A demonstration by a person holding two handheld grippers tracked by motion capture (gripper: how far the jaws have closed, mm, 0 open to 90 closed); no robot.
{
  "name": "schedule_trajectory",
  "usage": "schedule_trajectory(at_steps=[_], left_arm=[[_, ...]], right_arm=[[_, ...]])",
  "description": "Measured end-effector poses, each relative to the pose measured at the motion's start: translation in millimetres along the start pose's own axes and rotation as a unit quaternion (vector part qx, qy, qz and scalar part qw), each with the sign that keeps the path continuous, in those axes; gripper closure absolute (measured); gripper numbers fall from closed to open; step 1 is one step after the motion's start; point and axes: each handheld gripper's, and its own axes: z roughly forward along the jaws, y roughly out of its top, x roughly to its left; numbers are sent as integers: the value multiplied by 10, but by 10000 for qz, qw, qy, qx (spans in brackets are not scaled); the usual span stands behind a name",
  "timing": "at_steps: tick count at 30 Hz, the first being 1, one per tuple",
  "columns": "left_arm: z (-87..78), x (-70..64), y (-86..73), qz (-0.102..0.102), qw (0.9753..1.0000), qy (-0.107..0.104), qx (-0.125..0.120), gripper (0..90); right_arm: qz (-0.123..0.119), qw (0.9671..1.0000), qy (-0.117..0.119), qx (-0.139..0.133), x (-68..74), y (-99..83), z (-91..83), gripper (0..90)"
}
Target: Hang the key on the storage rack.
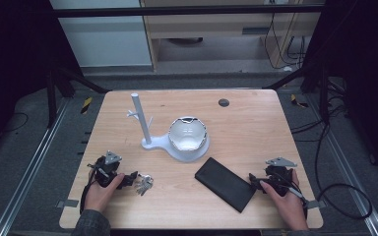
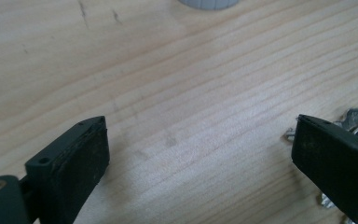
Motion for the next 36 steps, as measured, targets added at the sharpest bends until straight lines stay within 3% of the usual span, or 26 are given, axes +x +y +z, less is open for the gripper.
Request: schedule_trajectory(at_steps=[5,10,12,15,18,25,27,32,36], left_arm=[[-141,-126,68,45,9998,-111,-145,72],[-247,-377,240,347,9993,-143,-22,87],[-271,-494,351,499,9983,-250,153,101],[-271,-647,507,841,9940,-184,676,101],[-273,-751,604,1016,9885,-157,1112,134],[-232,-798,579,932,9824,-359,1576,329],[-189,-835,563,1050,9788,-353,1721,376],[-89,-855,514,1153,9720,-468,1993,418],[-45,-864,495,1172,9702,-497,2062,420]], right_arm=[[11,10000,0,0,3,-2,-1,4],[5,10000,-9,-1,4,-5,-1,4],[16,10000,2,2,5,-3,-3,4],[20,10000,1,4,6,-3,-3,4],[9,10000,-4,0,4,-4,-1,4],[-32,10000,28,4,-1,2,1,4],[-22,10000,34,11,3,6,4,4],[-17,10000,42,5,7,11,10,4],[-17,10000,46,5,7,12,11,5]])
